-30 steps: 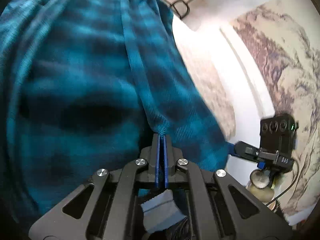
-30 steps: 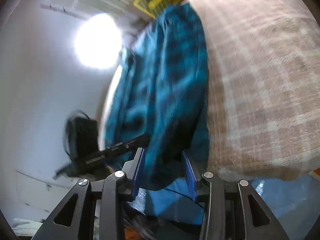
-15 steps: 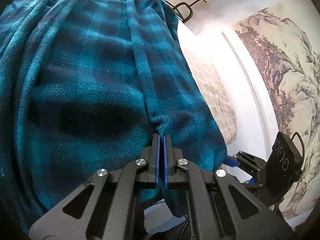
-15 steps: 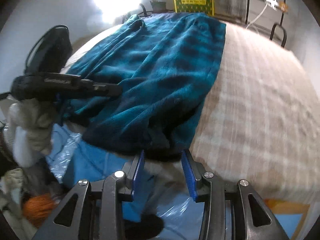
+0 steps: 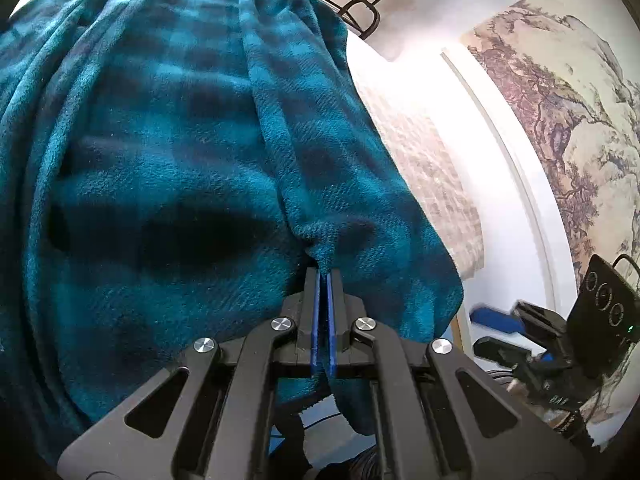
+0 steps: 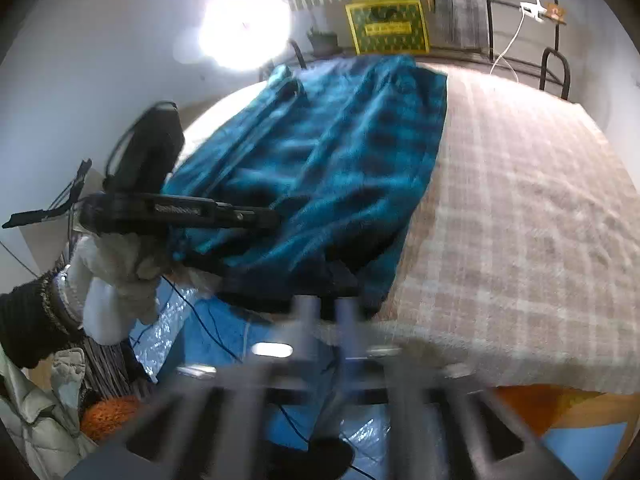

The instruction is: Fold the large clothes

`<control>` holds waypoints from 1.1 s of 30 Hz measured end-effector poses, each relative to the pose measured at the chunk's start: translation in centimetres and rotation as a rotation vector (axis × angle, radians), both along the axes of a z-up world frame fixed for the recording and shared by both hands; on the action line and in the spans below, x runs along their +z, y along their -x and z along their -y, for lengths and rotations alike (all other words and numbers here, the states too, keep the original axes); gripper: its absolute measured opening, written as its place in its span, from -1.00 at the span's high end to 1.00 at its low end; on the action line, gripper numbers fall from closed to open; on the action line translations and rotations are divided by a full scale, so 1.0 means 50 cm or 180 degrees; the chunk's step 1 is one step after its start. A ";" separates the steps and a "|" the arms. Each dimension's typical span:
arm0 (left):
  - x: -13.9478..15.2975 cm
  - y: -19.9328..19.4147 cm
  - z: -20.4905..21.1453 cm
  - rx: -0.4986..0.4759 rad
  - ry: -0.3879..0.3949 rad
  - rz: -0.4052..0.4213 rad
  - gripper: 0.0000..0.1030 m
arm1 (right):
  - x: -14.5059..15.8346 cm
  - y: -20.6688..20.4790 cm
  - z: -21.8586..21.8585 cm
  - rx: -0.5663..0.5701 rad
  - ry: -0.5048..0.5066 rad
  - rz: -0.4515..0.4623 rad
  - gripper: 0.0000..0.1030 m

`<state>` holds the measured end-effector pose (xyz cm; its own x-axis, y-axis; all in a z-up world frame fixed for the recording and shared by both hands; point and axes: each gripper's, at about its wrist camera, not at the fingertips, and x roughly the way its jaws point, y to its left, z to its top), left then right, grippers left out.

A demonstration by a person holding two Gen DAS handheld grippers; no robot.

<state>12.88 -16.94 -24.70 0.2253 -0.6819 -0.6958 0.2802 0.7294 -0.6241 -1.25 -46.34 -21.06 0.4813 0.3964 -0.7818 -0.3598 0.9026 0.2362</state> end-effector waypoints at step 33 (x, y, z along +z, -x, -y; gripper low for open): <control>-0.009 -0.017 0.003 -0.0016 -0.0121 0.0031 0.99 | -0.054 -0.026 -0.080 0.0638 0.0917 0.0357 0.43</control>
<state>13.74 -17.09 -25.13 0.2288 -0.6561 -0.7192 0.2899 0.7511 -0.5931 0.03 -42.35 -23.74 0.5055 0.2626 -0.8219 -0.5454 0.8354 -0.0685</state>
